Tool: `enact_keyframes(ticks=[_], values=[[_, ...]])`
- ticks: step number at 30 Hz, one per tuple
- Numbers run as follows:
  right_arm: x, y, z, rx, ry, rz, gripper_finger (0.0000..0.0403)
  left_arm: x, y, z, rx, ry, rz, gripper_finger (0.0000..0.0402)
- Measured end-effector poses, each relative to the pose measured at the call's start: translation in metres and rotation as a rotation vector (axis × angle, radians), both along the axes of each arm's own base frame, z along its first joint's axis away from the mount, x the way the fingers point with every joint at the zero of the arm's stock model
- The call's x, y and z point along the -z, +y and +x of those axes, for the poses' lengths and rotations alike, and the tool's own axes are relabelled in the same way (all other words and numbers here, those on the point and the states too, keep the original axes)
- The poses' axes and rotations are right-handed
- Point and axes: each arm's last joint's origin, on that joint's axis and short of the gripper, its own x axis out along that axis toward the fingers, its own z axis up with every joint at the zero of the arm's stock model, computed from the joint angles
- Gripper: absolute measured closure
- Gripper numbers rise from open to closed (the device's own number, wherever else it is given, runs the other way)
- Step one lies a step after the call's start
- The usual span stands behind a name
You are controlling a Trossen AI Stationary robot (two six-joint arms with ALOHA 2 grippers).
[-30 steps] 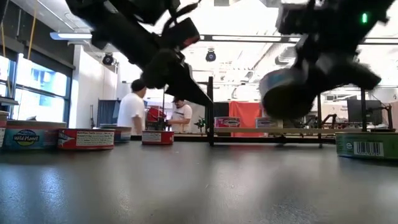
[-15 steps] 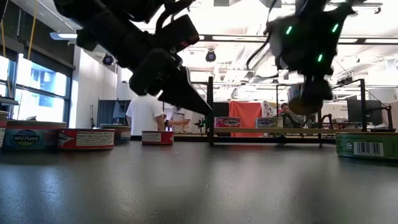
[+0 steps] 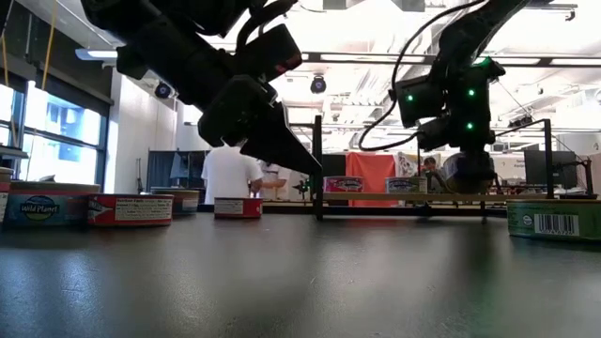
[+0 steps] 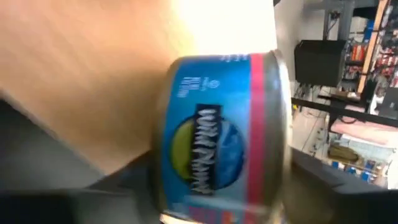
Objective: Stack canned seafood by type on shelf
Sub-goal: Put the blue tuna can on the shelf
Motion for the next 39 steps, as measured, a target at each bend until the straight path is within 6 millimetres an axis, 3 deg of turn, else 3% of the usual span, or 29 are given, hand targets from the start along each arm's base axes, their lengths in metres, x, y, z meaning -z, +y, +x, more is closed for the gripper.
enact_keyframes(ticks=[3, 5, 12, 18, 24, 30, 32, 39], values=[[-0.008, -0.007, 0.0, 0.047, -0.023, -0.017, 0.0078, 0.0, 0.0, 0.0, -0.003, 0.0, -0.004, 0.0391], [-0.015, -0.009, 0.001, 0.108, -0.067, 0.027, 0.0062, 0.0, 0.0, 0.0, -0.002, 0.0, -0.004, 0.0391], [-0.051, -0.018, 0.007, 0.155, -0.2, 0.092, 0.0078, 0.0, 0.0, 0.0, -0.007, 0.0, -0.01, 0.0391], [-0.064, -0.044, -0.003, 0.28, -0.352, 0.17, 0.0146, 0.0, 0.0, 0.0, -0.008, 0.001, -0.011, 0.0391], [-0.048, -0.075, -0.024, 0.415, -0.461, 0.216, 0.0265, 0.001, 0.0, 0.0, -0.01, 0.001, -0.016, 0.0391], [-0.043, -0.088, -0.033, 0.434, -0.493, 0.172, 0.0381, 0.001, 0.0, 0.0, -0.011, 0.0, -0.016, 0.0391], [-0.043, -0.092, -0.034, 0.421, -0.5, 0.166, 0.0397, 0.001, 0.0, 0.0, -0.011, 0.0, -0.016, 0.0391], [-0.043, -0.1, -0.035, 0.406, -0.503, 0.098, 0.0389, 0.001, 0.0, 0.0, -0.012, 0.0, -0.019, 0.0391]])
